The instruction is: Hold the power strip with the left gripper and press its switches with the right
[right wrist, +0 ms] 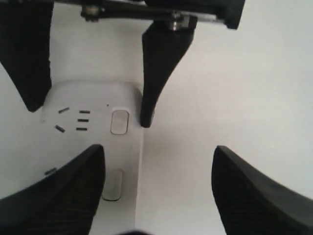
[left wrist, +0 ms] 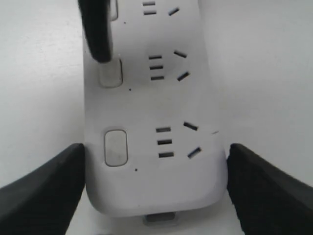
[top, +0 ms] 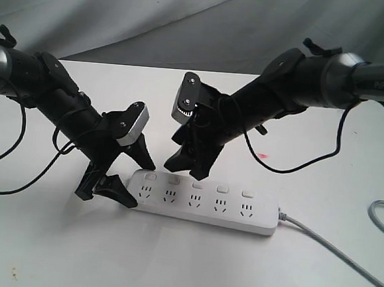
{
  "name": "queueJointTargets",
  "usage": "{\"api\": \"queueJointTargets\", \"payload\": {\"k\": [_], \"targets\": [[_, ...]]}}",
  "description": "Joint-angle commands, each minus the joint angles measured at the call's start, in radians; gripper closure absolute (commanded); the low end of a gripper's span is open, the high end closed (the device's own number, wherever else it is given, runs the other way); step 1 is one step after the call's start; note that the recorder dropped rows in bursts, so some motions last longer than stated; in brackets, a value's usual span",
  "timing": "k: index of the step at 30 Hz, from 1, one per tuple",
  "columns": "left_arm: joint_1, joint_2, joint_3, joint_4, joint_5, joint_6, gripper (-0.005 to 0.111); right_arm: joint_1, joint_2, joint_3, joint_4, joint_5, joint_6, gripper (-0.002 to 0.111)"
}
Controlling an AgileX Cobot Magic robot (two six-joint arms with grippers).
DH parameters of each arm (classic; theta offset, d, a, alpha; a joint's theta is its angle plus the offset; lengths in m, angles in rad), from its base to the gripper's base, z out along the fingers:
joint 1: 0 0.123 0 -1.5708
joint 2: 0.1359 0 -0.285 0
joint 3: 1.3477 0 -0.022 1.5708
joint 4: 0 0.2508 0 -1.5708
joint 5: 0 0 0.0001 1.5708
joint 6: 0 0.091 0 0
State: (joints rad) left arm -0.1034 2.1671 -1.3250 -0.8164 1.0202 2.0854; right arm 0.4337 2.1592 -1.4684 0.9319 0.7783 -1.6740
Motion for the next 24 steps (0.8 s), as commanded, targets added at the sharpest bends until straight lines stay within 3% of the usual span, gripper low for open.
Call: {"api": "queueJointTargets", "payload": {"k": [1,24], "targets": [[-0.006,0.001,-0.007,-0.018,-0.003,0.008,0.072,-0.004,0.034,0.007,0.018,-0.007,-0.009,0.049],[-0.006,0.001,-0.007,-0.018,-0.003,0.008,0.072,-0.004,0.047,0.007,-0.010,-0.046,0.000,0.049]]}}
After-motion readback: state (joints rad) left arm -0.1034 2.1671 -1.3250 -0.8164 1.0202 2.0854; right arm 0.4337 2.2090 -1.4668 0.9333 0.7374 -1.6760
